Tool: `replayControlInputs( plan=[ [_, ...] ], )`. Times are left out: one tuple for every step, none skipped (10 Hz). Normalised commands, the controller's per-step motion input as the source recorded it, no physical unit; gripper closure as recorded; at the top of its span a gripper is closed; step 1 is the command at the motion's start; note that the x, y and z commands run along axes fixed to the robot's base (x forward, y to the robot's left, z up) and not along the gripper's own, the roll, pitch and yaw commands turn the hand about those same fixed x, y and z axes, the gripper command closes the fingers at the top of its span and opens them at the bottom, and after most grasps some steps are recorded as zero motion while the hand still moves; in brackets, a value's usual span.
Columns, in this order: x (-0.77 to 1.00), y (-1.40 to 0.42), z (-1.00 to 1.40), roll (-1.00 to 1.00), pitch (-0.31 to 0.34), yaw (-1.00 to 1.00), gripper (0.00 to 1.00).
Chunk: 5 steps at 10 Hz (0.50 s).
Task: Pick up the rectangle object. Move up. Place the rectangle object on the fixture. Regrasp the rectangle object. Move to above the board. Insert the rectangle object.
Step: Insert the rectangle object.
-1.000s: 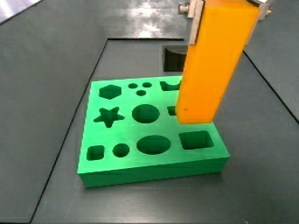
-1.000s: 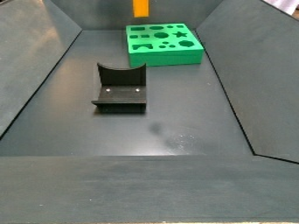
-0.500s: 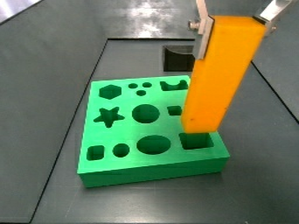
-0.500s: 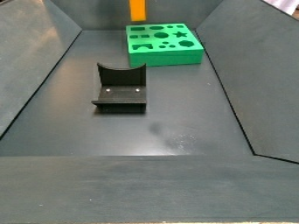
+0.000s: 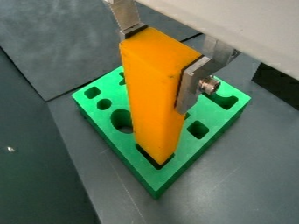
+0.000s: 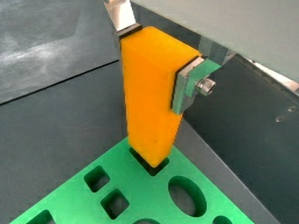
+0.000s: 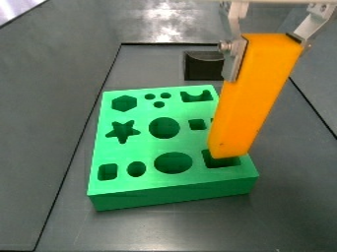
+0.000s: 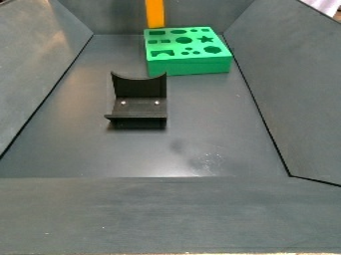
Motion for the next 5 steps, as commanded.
replayControlInputs(
  plan=[
    [0.15,0.00,0.00,0.00,0.024,0.00,1.00],
    [0.06,0.00,0.00,0.00,0.000,-0.02,1.00],
    [0.18,0.00,-0.07,0.10,0.010,-0.17,1.00],
    [0.15,0.00,-0.10,0.13,0.017,-0.18,1.00],
    [0.06,0.00,-0.10,0.12,0.021,-0.12,1.00]
  ],
)
